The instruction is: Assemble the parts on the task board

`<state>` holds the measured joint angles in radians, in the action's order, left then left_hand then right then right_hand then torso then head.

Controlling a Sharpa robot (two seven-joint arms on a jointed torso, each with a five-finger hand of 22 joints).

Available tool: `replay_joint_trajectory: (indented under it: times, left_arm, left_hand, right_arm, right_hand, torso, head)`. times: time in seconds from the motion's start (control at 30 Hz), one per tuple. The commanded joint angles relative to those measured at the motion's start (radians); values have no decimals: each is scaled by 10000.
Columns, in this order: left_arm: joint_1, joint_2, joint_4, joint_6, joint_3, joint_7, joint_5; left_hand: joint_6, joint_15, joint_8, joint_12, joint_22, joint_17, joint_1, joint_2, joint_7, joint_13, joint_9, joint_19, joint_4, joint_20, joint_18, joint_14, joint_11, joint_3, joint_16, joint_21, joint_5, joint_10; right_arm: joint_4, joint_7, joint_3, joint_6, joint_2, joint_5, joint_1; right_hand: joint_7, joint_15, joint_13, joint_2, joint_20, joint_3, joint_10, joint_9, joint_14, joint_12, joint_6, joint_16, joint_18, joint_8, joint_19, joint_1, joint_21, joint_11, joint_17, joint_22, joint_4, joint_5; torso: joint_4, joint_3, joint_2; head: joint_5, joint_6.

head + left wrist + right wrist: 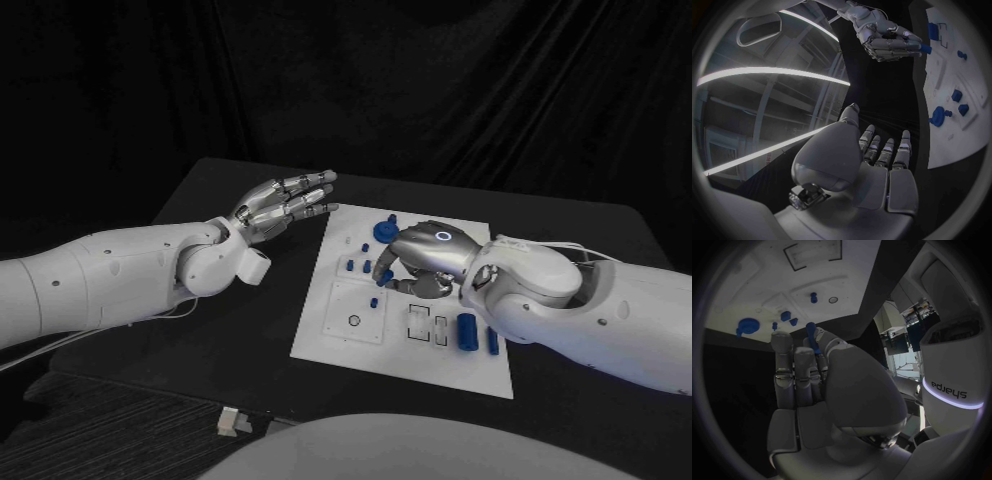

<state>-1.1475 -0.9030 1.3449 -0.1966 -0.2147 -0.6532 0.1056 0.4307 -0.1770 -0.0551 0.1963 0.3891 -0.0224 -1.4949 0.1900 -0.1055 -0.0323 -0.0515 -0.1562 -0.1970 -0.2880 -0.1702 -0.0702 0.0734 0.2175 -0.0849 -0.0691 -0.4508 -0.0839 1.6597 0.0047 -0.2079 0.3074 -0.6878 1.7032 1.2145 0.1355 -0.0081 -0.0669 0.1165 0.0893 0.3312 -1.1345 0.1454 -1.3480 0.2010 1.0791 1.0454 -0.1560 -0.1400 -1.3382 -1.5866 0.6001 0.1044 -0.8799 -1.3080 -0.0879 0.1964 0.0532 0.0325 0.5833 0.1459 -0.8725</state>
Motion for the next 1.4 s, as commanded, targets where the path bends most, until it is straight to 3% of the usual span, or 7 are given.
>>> replay_joint_trajectory:
  times: [0.03,0.23,0.4,0.77,1.17,1.4]
  left_arm:
    - [27,11,47,-145,10,-137,-62]
    - [39,31,52,-134,11,-157,-62]
    - [42,62,40,-130,11,-159,-62]
    - [44,94,-7,-135,12,-163,-62]
    - [53,142,-89,-160,12,-155,-62]
    - [60,171,-120,-185,12,-153,-62]
  left_hand:
    - [-20,-49,-22,31,-19,-7,-93,52,-39,-10,3,-33,70,9,-62,24,57,-14,-23,-41,-62,0]
    - [-33,-50,-17,22,-30,-5,-80,70,-40,-8,6,-28,62,9,-60,32,57,-17,-17,-38,-63,7]
    - [-42,-50,-14,19,-46,-4,-68,80,-40,-8,7,-21,56,11,-59,37,57,-18,-15,-34,-60,11]
    - [-45,-50,-13,19,-39,-5,-62,86,-40,-8,8,-23,53,11,-58,35,57,-19,-19,-34,-61,12]
    - [-51,-52,-11,5,-50,-4,-54,99,-40,-6,8,-19,50,11,-56,39,56,-22,-18,-32,-63,21]
    - [-62,-53,-9,0,-41,-4,-51,104,-40,-5,10,-23,50,11,-56,41,56,-24,-16,-33,-64,25]
  right_arm:
    - [-357,-276,5,-463,488,500,-251]
    - [-930,-245,6,-601,1218,674,-623]
    - [-1244,-245,6,-854,1563,716,-816]
    - [-1374,-212,7,-1214,1729,734,-948]
    - [-1358,-182,7,-1445,1723,736,-1091]
    - [-1475,-181,6,-1437,1774,736,-1174]
  right_hand:
    - [17,-26,-20,13,-24,40,-384,9,-9,-46,-91,-33,86,44,58,68,-34,-321,0,-679,31,-43]
    - [20,-23,-20,21,-21,39,-385,10,-39,-55,-97,26,96,52,44,87,29,-318,-78,-690,26,-55]
    - [25,-19,-18,43,-18,43,-371,8,-20,-80,-129,-40,74,79,78,99,-111,-312,7,-659,33,-57]
    - [36,-9,-16,63,-12,53,-356,6,-6,-112,-169,-74,67,114,98,124,-159,-301,42,-647,36,-50]
    - [36,-9,-23,65,-10,72,-377,9,-1,-115,-177,-82,68,127,101,115,-147,-304,45,-648,54,-18]
    - [36,-11,-32,67,-10,85,-410,14,8,-109,-173,-102,63,132,112,110,-166,-310,65,-644,69,0]
  torso:
    - [-25,-2,-3]
    - [-28,-10,-28]
    - [8,-12,-2]
    - [6,7,17]
    - [-30,-19,6]
    - [-27,-15,9]
  head:
    - [8,-2]
    - [45,-2]
    - [37,-2]
    - [61,-2]
    - [79,-2]
    - [89,-2]
